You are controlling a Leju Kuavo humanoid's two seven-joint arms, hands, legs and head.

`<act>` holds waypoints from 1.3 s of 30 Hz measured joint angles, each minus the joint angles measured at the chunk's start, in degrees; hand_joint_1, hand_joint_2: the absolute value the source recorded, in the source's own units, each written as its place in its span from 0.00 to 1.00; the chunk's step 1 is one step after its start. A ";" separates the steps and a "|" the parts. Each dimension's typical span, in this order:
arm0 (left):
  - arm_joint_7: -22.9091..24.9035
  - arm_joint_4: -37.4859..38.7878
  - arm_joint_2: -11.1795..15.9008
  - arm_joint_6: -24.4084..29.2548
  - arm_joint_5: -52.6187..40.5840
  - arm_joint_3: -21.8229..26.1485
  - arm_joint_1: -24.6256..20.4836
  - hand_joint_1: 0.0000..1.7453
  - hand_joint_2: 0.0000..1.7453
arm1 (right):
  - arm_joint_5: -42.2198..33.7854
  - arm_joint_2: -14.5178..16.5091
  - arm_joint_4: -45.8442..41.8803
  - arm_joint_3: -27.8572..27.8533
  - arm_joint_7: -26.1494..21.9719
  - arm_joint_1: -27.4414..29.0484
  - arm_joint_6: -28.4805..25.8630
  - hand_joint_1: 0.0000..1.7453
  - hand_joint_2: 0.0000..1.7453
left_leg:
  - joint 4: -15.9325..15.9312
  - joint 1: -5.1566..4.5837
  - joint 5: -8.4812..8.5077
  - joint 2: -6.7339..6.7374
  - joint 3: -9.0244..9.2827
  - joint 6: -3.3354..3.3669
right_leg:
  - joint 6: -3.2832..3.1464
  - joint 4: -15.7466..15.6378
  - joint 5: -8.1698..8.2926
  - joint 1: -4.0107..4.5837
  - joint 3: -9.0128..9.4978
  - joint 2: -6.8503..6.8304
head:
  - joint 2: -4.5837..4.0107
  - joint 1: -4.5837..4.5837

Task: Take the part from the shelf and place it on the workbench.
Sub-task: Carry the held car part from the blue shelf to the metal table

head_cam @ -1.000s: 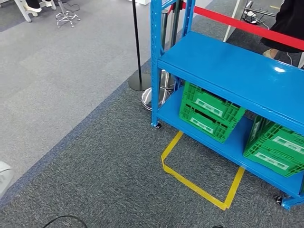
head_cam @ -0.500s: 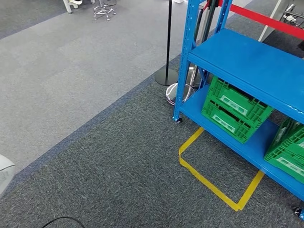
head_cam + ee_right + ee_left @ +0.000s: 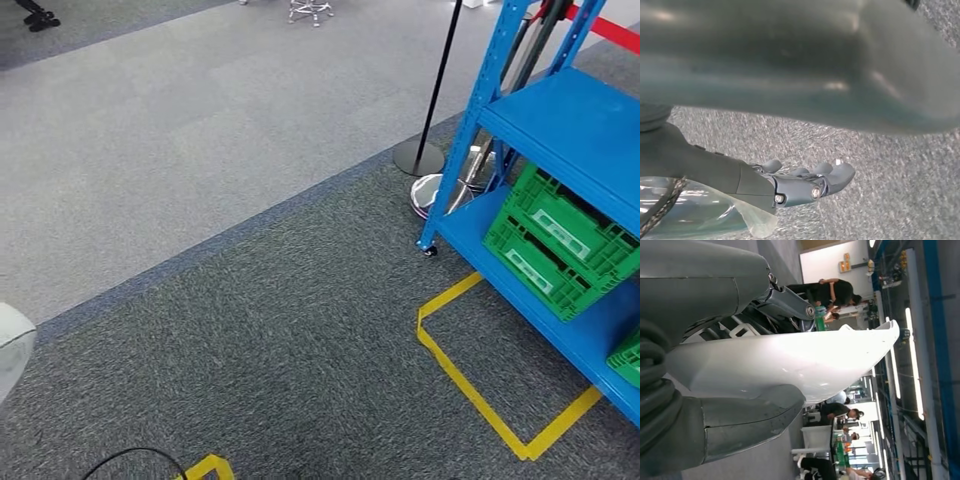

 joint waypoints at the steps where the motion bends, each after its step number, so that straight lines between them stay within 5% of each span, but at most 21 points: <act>1: 0.00 -0.32 -0.01 0.19 -0.29 -0.32 0.17 1.00 1.00 | 0.04 0.04 -0.01 -0.01 -0.06 -0.18 0.02 0.00 0.00 | -0.48 -0.04 0.31 -0.48 -0.34 0.47 | 0.33 0.32 -0.14 -0.16 -0.51 0.51 | 0.00 0.05; 3: 0.00 -0.85 -0.03 0.44 -0.70 -0.88 0.32 1.00 1.00 | 0.18 0.11 -0.02 -0.03 -0.24 -0.33 0.04 0.00 0.00 | -1.32 0.04 1.07 -1.54 -1.10 1.57 | 0.71 3.61 -2.60 -0.38 -2.39 3.93 | 0.00 0.24; 5: 0.00 -1.06 -0.08 0.59 -1.24 -1.67 0.33 1.00 1.00 | 0.44 0.13 -0.01 -0.05 -0.42 -0.10 0.02 0.00 0.00 | -1.22 -0.13 1.91 -2.72 -2.16 2.36 | 0.77 11.01 -6.84 -0.49 -5.36 7.65 | 0.00 0.34; 7: 0.00 -1.06 -0.11 0.51 -1.69 -2.41 0.41 1.00 1.00 | 0.77 0.14 -0.01 -0.09 -0.50 0.20 0.01 0.00 0.00 | -1.03 -0.52 2.58 -4.19 -3.01 2.61 | 0.70 16.30 -8.77 -0.47 -6.96 8.54 | 0.00 0.31; 9: 0.00 -1.07 -0.13 0.54 -2.09 -2.92 0.48 1.00 1.00 | 1.03 0.14 -0.02 -0.15 -0.52 0.27 -0.01 0.00 0.00 | -0.55 -0.75 2.99 -5.76 -3.66 2.54 | 0.45 13.26 -6.64 -0.47 -4.52 8.98 | 0.00 0.28; 11: 0.00 -1.12 -0.14 1.26 -3.03 -3.49 0.53 1.00 1.00 | 1.27 0.14 -0.03 -0.22 -0.45 0.24 0.01 0.00 0.00 | 0.51 -0.87 3.03 -7.14 -4.49 2.32 | 0.11 5.37 -3.67 -0.64 0.11 11.64 | 0.00 0.29; 13: 0.00 -1.26 -0.15 2.63 -4.61 -4.31 0.57 1.00 1.00 | 1.64 0.21 -0.04 -0.27 -0.29 0.28 0.11 0.00 0.00 | 1.73 -0.88 3.06 -8.40 -5.70 1.92 | -0.06 1.03 -2.99 -0.84 2.55 13.97 | 0.00 0.26; 16: 0.00 -1.42 -0.18 4.51 -7.11 -5.47 0.96 1.00 1.00 | 2.19 0.32 -0.08 -0.33 -0.15 0.49 0.32 0.00 0.00 | 2.61 -0.74 3.36 -9.79 -7.14 0.98 | -0.54 0.69 -2.97 -0.90 2.45 12.50 | 0.00 0.23; 18: 0.00 -1.53 -0.16 5.48 -8.52 -6.19 1.15 1.00 1.00 | 2.37 0.39 -0.16 -0.39 -0.28 0.48 0.43 0.00 0.00 | 5.45 -0.77 1.51 -7.65 -8.62 0.30 | -1.02 0.53 -2.67 -1.03 2.34 10.83 | 0.00 -0.05; 20: 0.00 -1.65 -0.15 6.28 -9.71 -7.06 1.12 1.00 1.00 | 2.58 0.44 -0.25 -0.50 -0.46 0.55 0.58 0.00 0.00 | 12.74 -0.54 -2.38 -4.77 -11.91 -0.39 | -1.22 0.52 -2.65 -0.92 2.20 8.98 | 0.00 -0.31; 22: 0.00 -1.78 -0.14 6.78 -10.42 -7.82 1.26 1.00 1.00 | 2.83 0.44 -0.31 -0.71 -0.56 0.63 0.69 0.00 0.00 | 19.07 -0.19 -4.61 -3.97 -14.66 -0.78 | -1.30 0.54 -2.70 -0.76 2.05 7.04 | 0.00 -0.31; 23: 0.00 -1.91 -0.13 7.01 -10.67 -8.12 1.39 1.00 1.00 | 2.94 0.44 -0.33 -0.81 -0.62 0.61 0.70 0.00 0.00 | 19.30 -0.08 -4.11 -3.84 -14.60 -0.80 | -1.30 0.54 -2.70 -0.70 2.02 6.17 | 0.00 -0.32; 25: 0.00 -2.33 -0.12 7.53 -11.16 -8.59 1.63 1.00 1.00 | 3.22 0.45 -0.37 -0.96 -0.87 0.47 0.70 0.00 0.00 | 13.40 -0.16 -0.54 -2.91 -11.29 -0.38 | -1.26 0.53 -2.74 -0.60 2.12 4.67 | 0.00 -0.32; 27: 0.00 -2.89 -0.12 8.08 -11.87 -9.11 1.71 1.00 1.00 | 3.62 0.53 -0.39 -1.07 -1.26 0.40 0.69 0.00 0.00 | 5.57 -0.83 2.19 -0.24 -7.27 0.58 | -1.08 0.56 -2.85 -0.47 2.21 3.43 | 0.00 -0.30; 29: 0.00 -3.39 -0.11 8.62 -12.78 -9.66 1.82 1.00 1.00 | 4.01 0.66 -0.39 -1.12 -1.62 0.38 0.70 0.00 0.00 | 2.40 -1.48 2.51 1.13 -6.01 1.51 | -0.71 0.58 -2.89 -0.32 2.11 2.18 | 0.00 -0.27; 30: 0.00 -3.58 -0.10 8.91 -13.21 -9.86 1.98 1.00 1.00 | 4.15 0.70 -0.39 -1.13 -1.75 0.31 0.73 0.00 0.00 | 2.05 -1.61 2.55 0.59 -6.11 1.88 | -0.46 0.54 -2.88 -0.26 2.15 1.49 | 0.00 -0.28; 31: 0.00 -3.79 -0.11 9.15 -13.57 -10.03 2.20 1.00 1.00 | 4.24 0.74 -0.40 -1.14 -1.84 0.25 0.78 0.00 0.00 | 1.70 -1.46 2.83 -0.03 -6.09 2.20 | -0.19 0.62 -3.06 -0.32 2.06 1.47 | 0.00 -0.25; 33: 0.00 -4.12 -0.13 9.48 -13.93 -10.34 2.38 1.00 1.00 | 4.30 0.79 -0.46 -1.16 -1.96 0.13 0.85 0.00 0.00 | 0.82 -1.08 3.49 -1.24 -5.85 2.80 | 0.19 2.71 -4.66 -0.45 1.18 4.10 | 0.00 -0.23; 35: 0.00 -4.28 -0.18 9.57 -14.00 -10.71 2.28 1.00 1.00 | 4.34 0.81 -0.52 -1.20 -2.00 0.26 0.86 0.00 0.00 | 0.52 -0.84 3.87 -2.42 -5.84 3.16 | 0.41 9.54 -8.19 -0.57 -1.93 7.66 | 0.00 -0.14; 37: 0.00 -4.30 -0.22 9.61 -14.03 -10.95 2.30 1.00 1.00 | 4.38 0.81 -0.52 -1.23 -1.99 0.55 0.86 0.00 0.00 | 0.58 -0.79 3.96 -3.85 -5.95 3.26 | 0.71 16.74 -10.62 -0.63 -5.48 8.59 | 0.00 -0.08; 39: 0.00 -4.30 -0.22 10.03 -14.20 -11.12 2.38 1.00 1.00 | 4.46 0.80 -0.56 -1.27 -1.98 0.67 0.85 0.00 0.00 | 0.73 -0.67 3.96 -5.34 -5.89 3.18 | 1.02 16.94 -9.02 -0.78 -5.96 8.67 | 0.00 -0.07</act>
